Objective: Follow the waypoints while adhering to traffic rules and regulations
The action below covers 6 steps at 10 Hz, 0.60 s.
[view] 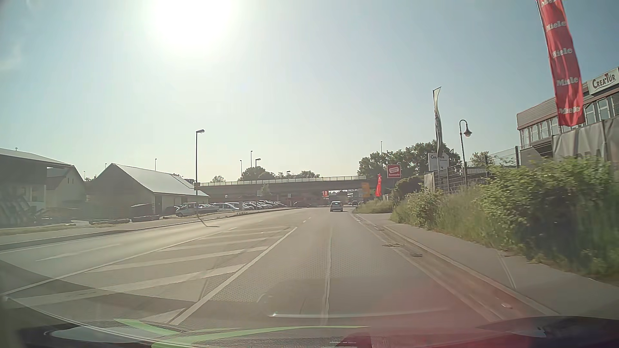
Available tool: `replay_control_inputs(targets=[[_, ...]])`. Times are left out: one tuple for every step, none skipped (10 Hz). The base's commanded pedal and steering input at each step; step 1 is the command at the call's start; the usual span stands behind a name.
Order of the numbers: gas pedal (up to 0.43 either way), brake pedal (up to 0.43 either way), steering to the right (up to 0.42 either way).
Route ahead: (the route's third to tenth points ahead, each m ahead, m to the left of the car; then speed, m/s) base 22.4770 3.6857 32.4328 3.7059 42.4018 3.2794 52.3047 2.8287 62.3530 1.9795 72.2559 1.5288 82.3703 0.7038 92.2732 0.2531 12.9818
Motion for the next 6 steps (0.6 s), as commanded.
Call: replay_control_inputs(targets=[[0.24, 0.0, 0.006], [0.24, 0.0, 0.006], [0.24, 0.0, 0.006], [0.24, 0.0, 0.005], [0.189, 0.0, 0.005], [0.138, 0.0, 0.005]])
